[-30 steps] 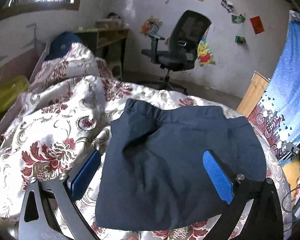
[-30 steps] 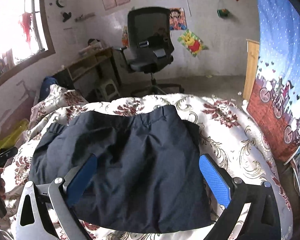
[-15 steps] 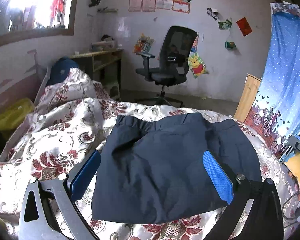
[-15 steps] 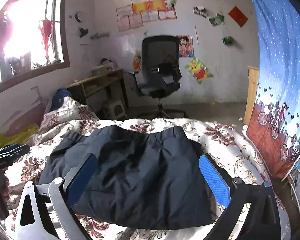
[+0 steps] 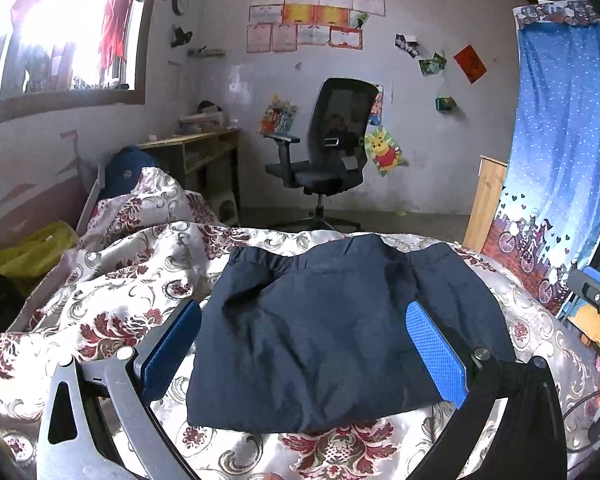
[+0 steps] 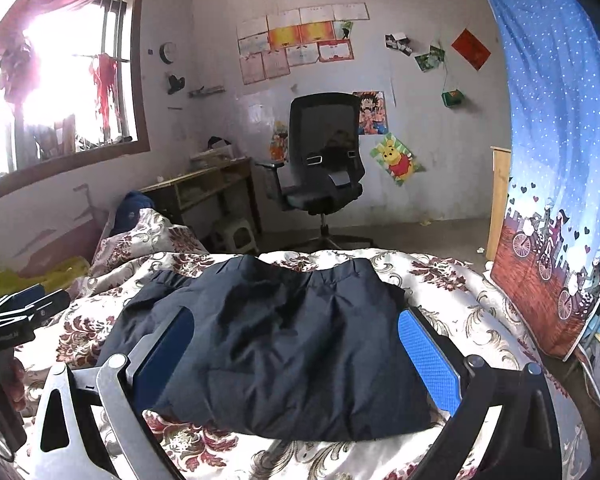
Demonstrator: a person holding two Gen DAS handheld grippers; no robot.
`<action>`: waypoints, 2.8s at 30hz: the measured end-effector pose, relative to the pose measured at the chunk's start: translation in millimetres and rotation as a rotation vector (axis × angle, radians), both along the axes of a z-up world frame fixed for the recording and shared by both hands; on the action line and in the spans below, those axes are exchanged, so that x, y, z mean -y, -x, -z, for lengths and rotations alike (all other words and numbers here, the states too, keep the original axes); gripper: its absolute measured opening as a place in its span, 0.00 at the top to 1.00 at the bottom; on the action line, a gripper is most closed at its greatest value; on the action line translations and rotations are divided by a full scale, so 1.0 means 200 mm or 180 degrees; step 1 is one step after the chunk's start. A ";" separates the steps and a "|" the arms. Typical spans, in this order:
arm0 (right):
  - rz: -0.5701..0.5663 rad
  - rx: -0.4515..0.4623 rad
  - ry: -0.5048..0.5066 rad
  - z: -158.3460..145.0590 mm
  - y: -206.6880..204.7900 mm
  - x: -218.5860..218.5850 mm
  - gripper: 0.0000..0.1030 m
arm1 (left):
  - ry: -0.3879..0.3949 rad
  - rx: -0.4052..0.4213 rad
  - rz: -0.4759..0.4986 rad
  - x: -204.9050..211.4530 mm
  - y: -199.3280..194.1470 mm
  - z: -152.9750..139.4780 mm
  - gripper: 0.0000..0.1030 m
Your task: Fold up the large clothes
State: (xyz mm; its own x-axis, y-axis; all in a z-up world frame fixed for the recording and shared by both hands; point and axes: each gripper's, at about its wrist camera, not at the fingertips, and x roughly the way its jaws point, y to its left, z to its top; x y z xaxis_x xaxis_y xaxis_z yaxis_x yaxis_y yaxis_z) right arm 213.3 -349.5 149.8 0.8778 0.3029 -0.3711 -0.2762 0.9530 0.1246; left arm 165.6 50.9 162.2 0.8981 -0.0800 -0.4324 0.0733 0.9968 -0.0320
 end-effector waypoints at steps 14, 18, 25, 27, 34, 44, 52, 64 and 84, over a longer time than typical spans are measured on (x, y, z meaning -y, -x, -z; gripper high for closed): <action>-0.0251 0.0070 0.0188 0.11 0.24 -0.15 0.00 | 0.0066 0.0032 -0.0062 -0.08 0.24 0.12 0.02; -0.0305 0.0076 0.0258 0.17 0.29 -0.21 0.00 | 0.0100 0.0023 -0.0098 -0.10 0.30 0.19 0.02; -0.0284 -0.0043 0.0243 0.27 0.32 -0.28 0.00 | 0.0126 -0.0017 -0.0083 -0.10 0.34 0.32 0.02; -0.0279 -0.0060 0.0234 0.29 0.32 -0.30 0.00 | 0.0118 -0.0005 -0.0083 -0.10 0.34 0.33 0.02; -0.0342 -0.0081 0.0315 0.34 0.31 -0.36 0.00 | 0.0045 0.0064 -0.0081 -0.13 0.34 0.37 0.02; -0.0255 -0.0217 0.0309 0.38 0.26 -0.39 0.00 | 0.0060 0.0029 -0.0102 -0.16 0.33 0.41 0.02; -0.0252 -0.0224 0.0318 0.38 0.26 -0.40 0.00 | 0.0105 0.0026 -0.0113 -0.18 0.33 0.42 0.02; -0.0236 -0.0241 0.0289 0.39 0.25 -0.40 0.00 | 0.0029 0.0043 -0.0072 -0.16 0.35 0.43 0.02; -0.0230 -0.0244 0.0292 0.38 0.25 -0.40 0.00 | 0.0037 0.0031 -0.0069 -0.15 0.35 0.43 0.02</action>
State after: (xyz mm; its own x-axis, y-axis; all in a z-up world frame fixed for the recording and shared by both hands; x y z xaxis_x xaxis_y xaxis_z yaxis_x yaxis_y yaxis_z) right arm 162.5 -270.1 72.9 0.8228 0.3261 -0.4654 -0.3376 0.9393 0.0613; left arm 96.6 80.2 75.5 0.9038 -0.0653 -0.4229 0.0519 0.9977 -0.0431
